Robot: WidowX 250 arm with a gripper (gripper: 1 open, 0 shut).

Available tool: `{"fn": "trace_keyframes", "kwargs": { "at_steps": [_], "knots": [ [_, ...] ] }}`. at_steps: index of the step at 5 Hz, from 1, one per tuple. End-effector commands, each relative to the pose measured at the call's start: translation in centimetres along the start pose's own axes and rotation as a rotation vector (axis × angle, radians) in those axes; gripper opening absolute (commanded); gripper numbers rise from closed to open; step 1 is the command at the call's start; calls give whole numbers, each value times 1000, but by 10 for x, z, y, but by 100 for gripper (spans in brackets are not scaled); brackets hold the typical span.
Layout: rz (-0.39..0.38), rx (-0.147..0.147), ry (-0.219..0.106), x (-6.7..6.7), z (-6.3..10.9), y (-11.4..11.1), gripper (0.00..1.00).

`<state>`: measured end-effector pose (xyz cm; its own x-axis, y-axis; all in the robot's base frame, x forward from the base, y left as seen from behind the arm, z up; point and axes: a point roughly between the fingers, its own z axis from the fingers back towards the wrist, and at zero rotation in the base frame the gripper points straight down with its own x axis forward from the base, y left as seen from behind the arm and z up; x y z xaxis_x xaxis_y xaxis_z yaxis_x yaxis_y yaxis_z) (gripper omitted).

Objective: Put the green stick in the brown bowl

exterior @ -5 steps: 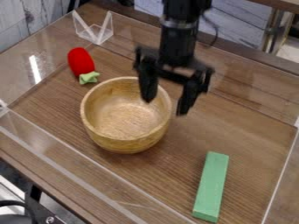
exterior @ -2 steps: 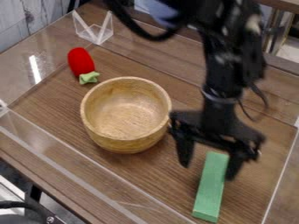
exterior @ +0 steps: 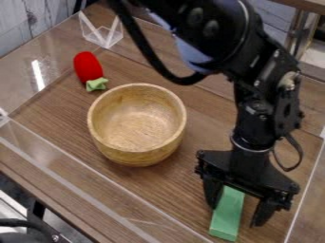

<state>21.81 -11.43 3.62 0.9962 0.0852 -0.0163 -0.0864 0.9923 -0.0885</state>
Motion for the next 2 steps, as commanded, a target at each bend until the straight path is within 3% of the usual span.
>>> {"fn": "trace_keyframes", "kwargs": {
  "at_steps": [1, 2],
  "knots": [
    [-66, -24, -58, 9, 24, 8, 100],
    [-46, -30, -97, 9, 12, 7, 100]
  ]
}}
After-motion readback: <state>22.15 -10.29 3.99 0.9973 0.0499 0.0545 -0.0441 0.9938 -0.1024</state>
